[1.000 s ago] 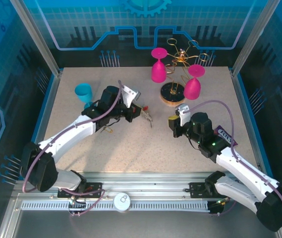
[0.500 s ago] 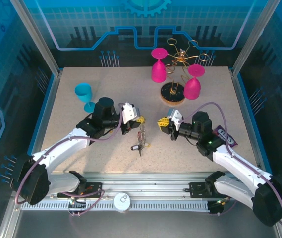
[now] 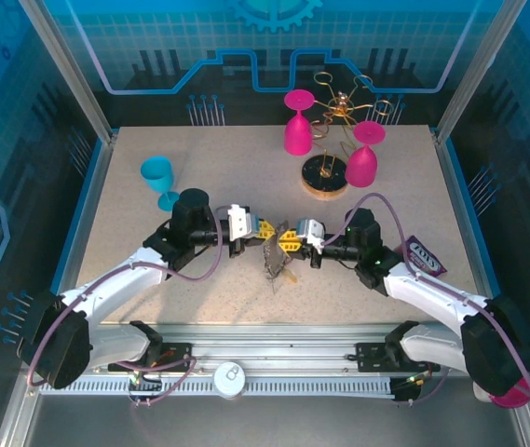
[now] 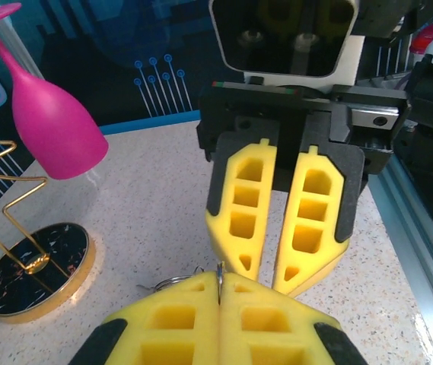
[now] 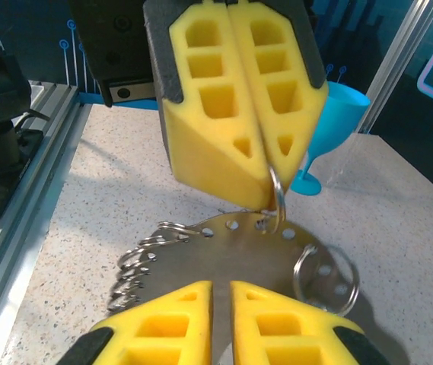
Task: Put the keys on the keyring
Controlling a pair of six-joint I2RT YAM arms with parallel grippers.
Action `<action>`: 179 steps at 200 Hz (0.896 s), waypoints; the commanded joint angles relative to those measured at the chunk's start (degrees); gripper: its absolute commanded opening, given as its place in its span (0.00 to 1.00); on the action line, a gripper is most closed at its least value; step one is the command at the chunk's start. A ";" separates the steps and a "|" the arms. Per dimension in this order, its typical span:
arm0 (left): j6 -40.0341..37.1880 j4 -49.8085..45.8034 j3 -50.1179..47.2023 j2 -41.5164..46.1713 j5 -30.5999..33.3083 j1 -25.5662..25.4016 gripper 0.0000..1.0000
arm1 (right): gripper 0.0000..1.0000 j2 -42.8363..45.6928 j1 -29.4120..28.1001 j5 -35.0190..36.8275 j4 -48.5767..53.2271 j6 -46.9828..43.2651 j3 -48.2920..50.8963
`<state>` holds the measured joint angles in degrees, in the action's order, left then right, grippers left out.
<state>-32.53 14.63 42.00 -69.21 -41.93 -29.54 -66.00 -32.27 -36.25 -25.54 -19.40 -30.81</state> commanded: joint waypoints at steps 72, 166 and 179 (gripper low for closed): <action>-0.96 4.77 -1.24 1.57 -5.85 -0.28 0.00 | 0.22 -0.18 -1.76 1.76 -6.46 0.67 -1.54; -0.51 6.26 -1.68 1.40 -5.92 -0.31 0.00 | 0.14 -1.66 -2.45 -0.09 -10.67 2.68 -1.27; -0.34 6.62 -1.75 1.25 -5.98 -0.30 0.00 | 0.09 -1.92 -2.51 -0.09 -11.33 3.00 -1.27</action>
<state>-32.97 17.47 40.99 -69.14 -45.10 -29.52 -67.09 -33.85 -34.96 -33.39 -17.19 -30.85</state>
